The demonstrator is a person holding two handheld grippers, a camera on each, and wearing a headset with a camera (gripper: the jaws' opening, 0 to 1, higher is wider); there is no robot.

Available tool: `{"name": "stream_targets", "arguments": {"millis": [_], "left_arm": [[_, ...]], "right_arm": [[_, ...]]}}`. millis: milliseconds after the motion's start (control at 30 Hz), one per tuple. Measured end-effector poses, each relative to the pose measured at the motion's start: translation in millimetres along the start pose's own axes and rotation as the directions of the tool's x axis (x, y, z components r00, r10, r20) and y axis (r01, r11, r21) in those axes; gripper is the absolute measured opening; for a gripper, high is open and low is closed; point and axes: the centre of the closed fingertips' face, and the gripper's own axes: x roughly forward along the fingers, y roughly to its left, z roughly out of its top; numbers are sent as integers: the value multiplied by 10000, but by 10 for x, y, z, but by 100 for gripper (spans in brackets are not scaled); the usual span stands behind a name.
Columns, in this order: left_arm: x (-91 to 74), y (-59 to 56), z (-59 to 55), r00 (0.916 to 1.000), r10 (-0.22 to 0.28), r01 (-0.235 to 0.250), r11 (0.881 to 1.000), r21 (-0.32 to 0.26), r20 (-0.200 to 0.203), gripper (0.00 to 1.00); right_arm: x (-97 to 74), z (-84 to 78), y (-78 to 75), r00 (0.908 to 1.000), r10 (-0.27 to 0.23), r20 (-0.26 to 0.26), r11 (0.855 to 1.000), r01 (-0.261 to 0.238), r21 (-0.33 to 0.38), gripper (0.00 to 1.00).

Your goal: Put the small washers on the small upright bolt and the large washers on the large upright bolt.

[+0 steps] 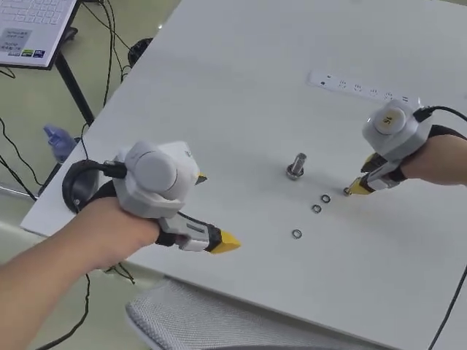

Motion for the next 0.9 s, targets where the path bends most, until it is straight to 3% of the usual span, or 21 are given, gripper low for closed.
{"name": "stream_targets", "arguments": {"millis": [367,467,700,900], "left_arm": [[-48,-53,27,9995,-11,0,9994,347,325,84],[-60,-89,68,9972,-55,47,9999,110,742,89],[-75,-118,-1,9989,4,-23,9992,405,462,89],[-99,-143,-22,9993,-2,-6,9998,197,375,85]], "right_arm": [[-104,73,154,9996,35,273,9999,-31,-157,34],[-114,105,213,9993,113,352,9995,-102,-287,35],[-91,124,318,9993,193,334,9986,-177,-499,34],[-75,129,426,9987,246,449,9980,-219,-601,34]]}}
